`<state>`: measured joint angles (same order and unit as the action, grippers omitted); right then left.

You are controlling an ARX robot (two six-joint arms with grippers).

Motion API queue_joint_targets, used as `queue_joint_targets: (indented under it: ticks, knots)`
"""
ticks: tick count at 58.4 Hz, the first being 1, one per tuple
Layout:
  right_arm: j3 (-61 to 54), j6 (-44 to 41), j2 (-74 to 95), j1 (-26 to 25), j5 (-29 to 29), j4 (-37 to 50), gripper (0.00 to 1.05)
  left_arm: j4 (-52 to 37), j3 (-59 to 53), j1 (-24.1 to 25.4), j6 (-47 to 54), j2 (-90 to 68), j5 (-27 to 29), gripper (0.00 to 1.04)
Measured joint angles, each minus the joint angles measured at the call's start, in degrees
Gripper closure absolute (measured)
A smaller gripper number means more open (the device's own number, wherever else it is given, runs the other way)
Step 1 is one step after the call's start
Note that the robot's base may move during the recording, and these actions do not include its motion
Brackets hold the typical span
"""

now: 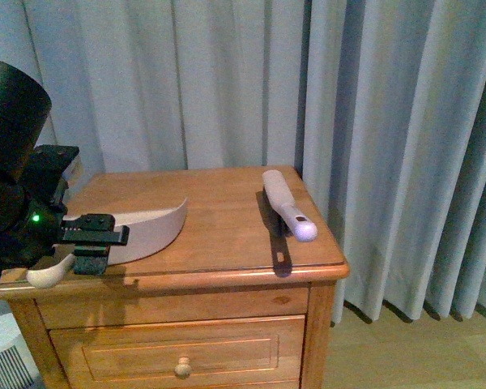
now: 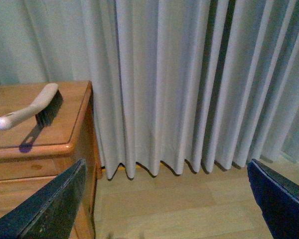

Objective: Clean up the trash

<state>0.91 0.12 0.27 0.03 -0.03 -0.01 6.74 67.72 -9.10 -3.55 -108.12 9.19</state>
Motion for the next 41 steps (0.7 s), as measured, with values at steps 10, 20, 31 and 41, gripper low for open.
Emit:
queue_joint_targets:
  ticks: [10,20,31,41]
  knots:
    - [0.0,0.0,0.0,0.0,0.0,0.0,0.07,0.3,0.0,0.0,0.8,0.0,-0.1,0.69]
    - [0.0,0.0,0.0,0.0,0.0,0.0,0.07,0.5,0.0,0.0,1.2,0.2,0.0,0.78]
    - [0.0,0.0,0.0,0.0,0.0,0.0,0.07,0.3,-0.1,0.3,3.1,2.2,0.3,0.78]
    - [0.0,0.0,0.0,0.0,0.0,0.0,0.07,-3.5,-0.7,0.4,5.8,9.1,-2.6,0.78]
